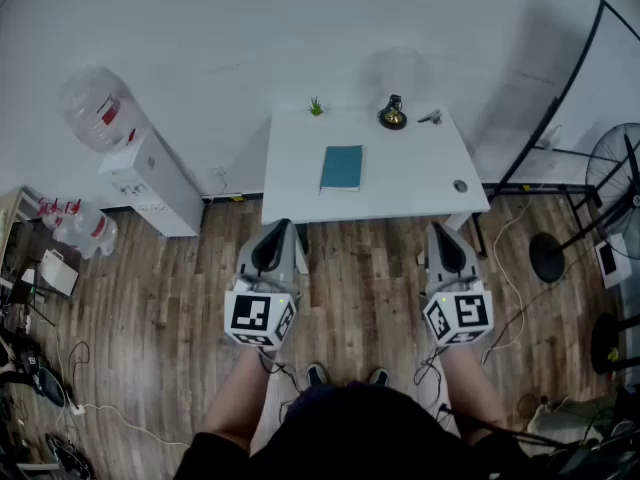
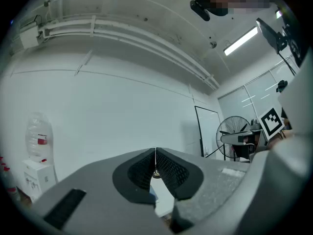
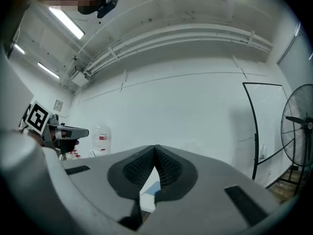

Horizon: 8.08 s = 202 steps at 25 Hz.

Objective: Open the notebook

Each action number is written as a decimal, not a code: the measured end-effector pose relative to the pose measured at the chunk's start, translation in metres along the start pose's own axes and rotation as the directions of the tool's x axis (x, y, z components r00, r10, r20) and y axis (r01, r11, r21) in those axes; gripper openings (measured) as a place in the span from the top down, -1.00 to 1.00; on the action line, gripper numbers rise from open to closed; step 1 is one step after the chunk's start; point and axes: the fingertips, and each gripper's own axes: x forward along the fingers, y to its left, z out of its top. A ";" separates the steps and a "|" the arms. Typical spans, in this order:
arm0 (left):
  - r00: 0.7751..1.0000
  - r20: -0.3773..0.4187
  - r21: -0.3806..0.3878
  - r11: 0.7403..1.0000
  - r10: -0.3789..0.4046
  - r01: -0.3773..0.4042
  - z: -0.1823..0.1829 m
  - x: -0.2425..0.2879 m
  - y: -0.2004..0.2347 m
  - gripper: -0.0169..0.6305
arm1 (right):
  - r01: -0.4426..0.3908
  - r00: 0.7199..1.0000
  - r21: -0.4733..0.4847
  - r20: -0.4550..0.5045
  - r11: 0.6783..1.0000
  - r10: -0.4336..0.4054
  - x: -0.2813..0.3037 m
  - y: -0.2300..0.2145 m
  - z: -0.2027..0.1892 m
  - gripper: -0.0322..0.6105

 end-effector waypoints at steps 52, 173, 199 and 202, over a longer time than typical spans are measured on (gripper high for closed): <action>0.954 -0.299 -0.006 1.000 -0.029 0.028 -0.138 0.194 0.036 0.23 | 0.054 0.992 0.255 -0.121 0.965 -0.023 0.175 -0.125 -0.122 0.33; 0.688 -0.720 -0.251 0.958 -0.090 -0.138 -0.423 0.421 0.266 0.88 | 0.058 0.956 0.390 -0.286 0.919 0.061 0.468 -0.180 -0.220 0.88; 0.643 -0.765 -0.135 0.974 0.015 -0.182 -0.482 0.401 0.336 0.45 | 0.113 0.948 0.323 -0.317 0.939 -0.005 0.475 -0.155 -0.221 0.88; 0.719 -0.694 -0.110 0.982 0.035 -0.154 -0.436 0.420 0.336 0.45 | 0.093 0.953 0.274 -0.302 0.957 -0.006 0.483 -0.160 -0.213 0.88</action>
